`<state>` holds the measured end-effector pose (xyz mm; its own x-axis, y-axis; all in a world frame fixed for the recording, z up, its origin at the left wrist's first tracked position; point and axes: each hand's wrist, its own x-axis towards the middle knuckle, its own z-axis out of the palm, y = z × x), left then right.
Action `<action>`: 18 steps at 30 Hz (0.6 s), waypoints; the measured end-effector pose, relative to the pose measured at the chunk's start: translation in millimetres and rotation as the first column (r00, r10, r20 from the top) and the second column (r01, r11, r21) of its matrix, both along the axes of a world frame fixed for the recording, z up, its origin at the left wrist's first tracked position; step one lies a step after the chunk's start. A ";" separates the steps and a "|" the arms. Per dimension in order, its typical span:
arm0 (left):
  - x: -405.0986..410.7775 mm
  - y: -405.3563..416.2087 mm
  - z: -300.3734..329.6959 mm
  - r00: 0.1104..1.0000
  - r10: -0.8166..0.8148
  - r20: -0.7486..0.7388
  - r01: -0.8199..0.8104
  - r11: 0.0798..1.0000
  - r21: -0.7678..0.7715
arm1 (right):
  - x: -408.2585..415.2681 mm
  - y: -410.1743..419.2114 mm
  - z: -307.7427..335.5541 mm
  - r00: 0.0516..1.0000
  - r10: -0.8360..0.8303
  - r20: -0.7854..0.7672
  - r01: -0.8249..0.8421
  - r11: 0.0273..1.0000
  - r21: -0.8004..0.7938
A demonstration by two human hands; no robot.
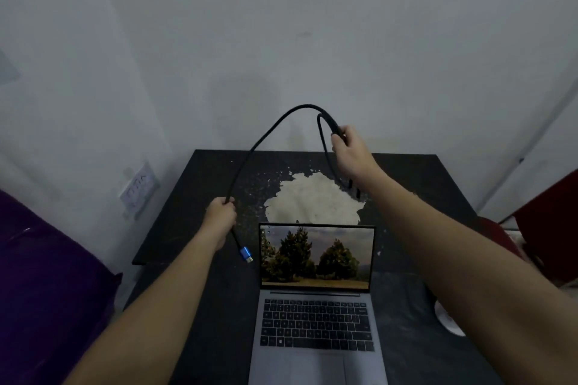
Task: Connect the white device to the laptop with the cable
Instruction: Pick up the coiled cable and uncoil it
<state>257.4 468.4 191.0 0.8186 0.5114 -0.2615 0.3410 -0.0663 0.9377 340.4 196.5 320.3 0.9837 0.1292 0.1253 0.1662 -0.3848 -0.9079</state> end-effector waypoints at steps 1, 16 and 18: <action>11.0 4.6 -8.3 1.000 0.004 -0.010 -0.004 1.000 0.019 | 12.1 0.0 -14.9 1.000 0.014 0.020 -0.013 0.998 -0.056; 64.3 62.9 -131.9 0.974 0.174 -0.144 -0.184 0.981 -0.061 | 102.5 16.8 -197.3 0.987 0.161 -0.007 -0.114 0.673 -0.731; 68.0 59.0 -131.8 0.969 0.189 -0.161 -0.219 0.956 -0.194 | 104.4 24.4 -206.5 0.986 0.149 -0.075 -0.154 0.636 -0.756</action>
